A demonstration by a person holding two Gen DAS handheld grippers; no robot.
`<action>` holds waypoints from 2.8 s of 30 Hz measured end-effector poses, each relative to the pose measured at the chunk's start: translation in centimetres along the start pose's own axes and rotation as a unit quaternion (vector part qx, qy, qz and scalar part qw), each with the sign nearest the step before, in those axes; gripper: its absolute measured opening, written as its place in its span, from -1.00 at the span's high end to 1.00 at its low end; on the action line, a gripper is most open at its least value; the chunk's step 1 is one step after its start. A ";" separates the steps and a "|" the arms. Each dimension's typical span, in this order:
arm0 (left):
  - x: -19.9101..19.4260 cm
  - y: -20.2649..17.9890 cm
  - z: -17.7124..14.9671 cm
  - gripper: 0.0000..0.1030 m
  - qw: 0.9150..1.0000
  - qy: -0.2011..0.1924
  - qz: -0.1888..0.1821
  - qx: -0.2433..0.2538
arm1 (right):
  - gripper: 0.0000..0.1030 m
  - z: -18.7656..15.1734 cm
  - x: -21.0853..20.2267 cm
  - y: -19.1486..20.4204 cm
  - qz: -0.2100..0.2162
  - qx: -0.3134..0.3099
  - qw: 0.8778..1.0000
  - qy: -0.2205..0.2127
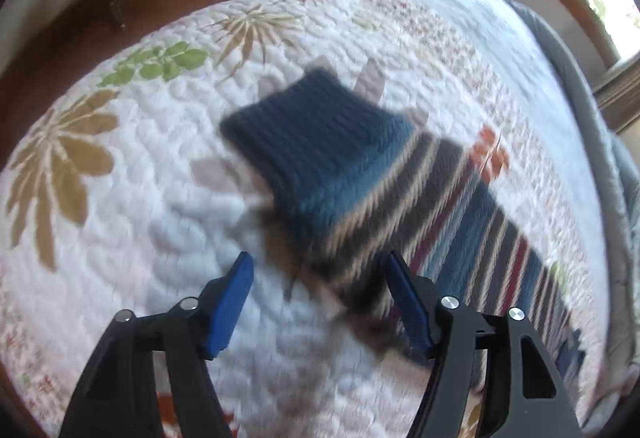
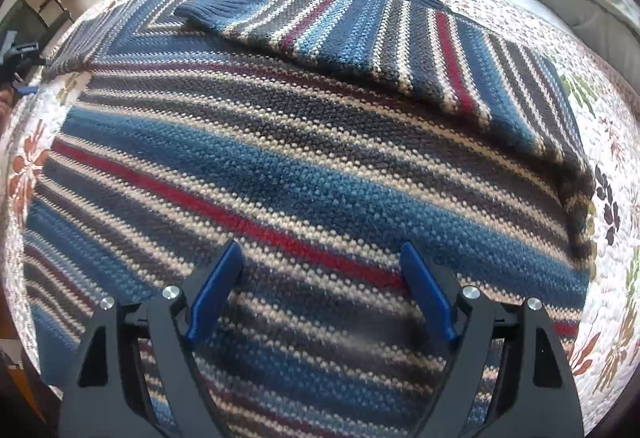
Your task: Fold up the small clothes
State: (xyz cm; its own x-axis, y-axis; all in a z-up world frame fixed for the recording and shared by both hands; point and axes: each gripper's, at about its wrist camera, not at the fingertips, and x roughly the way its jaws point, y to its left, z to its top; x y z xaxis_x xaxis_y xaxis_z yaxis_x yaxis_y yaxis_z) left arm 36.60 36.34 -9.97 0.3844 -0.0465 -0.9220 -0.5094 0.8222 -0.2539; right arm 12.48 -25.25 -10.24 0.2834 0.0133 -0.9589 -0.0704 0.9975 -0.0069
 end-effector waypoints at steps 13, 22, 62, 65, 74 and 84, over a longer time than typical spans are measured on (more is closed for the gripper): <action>1.6 -0.4 2.5 0.71 0.998 -0.025 -0.048 -0.045 | -0.69 0.1 0.7 0.3 -0.007 -0.005 1.000 -0.010; -3.8 -7.9 -1.0 0.73 0.989 -0.134 -0.010 0.067 | -0.70 -0.9 0.0 -0.5 0.006 0.010 1.000 -0.017; -4.1 -24.0 -24.4 -0.57 0.959 -0.027 -0.015 0.280 | -0.70 0.7 -2.4 -2.7 0.078 0.054 0.995 -0.012; -3.6 -23.5 -24.2 -0.57 0.958 -0.008 -0.020 0.284 | -0.69 3.8 -2.9 -1.0 0.062 0.034 0.997 -0.013; -4.1 -21.4 -21.6 -0.60 0.967 -0.037 0.049 0.247 | -0.48 11.8 1.5 1.7 0.106 0.053 0.992 0.043; -4.8 -20.0 -19.7 -0.69 0.978 -0.039 0.032 0.204 | 0.77 13.3 3.6 3.6 0.210 0.079 0.971 0.079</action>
State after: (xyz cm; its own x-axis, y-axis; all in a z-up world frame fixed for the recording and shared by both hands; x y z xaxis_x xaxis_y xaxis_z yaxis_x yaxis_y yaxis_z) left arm 29.78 9.00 -6.21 0.4275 0.0429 -0.9030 -0.1907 0.9807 -0.0437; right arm 25.98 -20.70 -9.96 0.1107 0.4230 -0.8994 0.0028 0.9048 0.4259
